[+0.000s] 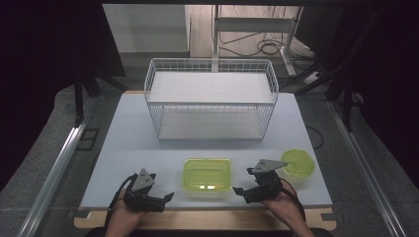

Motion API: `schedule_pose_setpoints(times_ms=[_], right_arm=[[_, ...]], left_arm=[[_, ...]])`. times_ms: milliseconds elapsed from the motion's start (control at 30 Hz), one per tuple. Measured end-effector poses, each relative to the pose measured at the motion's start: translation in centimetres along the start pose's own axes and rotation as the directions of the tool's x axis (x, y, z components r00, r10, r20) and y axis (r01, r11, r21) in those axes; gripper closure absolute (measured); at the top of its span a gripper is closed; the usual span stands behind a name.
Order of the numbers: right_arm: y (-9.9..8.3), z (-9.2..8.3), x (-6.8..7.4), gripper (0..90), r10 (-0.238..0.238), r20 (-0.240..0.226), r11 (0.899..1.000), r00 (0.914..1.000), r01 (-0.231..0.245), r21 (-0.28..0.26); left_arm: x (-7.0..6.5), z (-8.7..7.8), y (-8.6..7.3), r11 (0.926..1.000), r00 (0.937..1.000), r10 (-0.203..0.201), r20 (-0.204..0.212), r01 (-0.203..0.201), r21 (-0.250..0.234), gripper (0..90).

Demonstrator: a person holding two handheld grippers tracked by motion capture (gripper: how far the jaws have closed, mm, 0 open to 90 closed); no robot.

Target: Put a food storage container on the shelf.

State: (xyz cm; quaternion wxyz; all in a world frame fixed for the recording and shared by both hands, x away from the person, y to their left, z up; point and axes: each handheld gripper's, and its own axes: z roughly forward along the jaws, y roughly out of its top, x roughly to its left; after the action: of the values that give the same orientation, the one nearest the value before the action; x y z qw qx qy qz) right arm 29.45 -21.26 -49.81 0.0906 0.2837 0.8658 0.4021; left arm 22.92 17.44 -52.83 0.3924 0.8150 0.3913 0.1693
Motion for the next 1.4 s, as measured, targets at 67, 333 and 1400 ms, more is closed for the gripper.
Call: schedule_pose_setpoints(times_ms=[67, 333, 1400], right_arm=[[0.0, 0.1, 0.0, 11.5, 0.008, 0.001, 1.000, 1.0000, -0.008, 0.010], [0.5, 0.4, 0.2, 3.8, 0.069, 0.034, 0.997, 0.9970, -0.070, 0.018], [2.9, 3.8, -2.9, 58.0, 0.430, -0.159, 0.902, 0.8889, -0.413, 0.125]], left_arm=[[-0.2, -0.1, 0.1, 0.9999, 0.9998, 0.015, -0.016, -0.015, -0.003, 7.1], [-0.4, -0.3, -0.2, 0.9999, 0.9998, 0.008, -0.019, -0.008, 0.010, 6.8], [-0.9, -1.7, -1.0, 0.9999, 0.9991, 0.013, -0.041, -0.013, 0.004, 6.9]])
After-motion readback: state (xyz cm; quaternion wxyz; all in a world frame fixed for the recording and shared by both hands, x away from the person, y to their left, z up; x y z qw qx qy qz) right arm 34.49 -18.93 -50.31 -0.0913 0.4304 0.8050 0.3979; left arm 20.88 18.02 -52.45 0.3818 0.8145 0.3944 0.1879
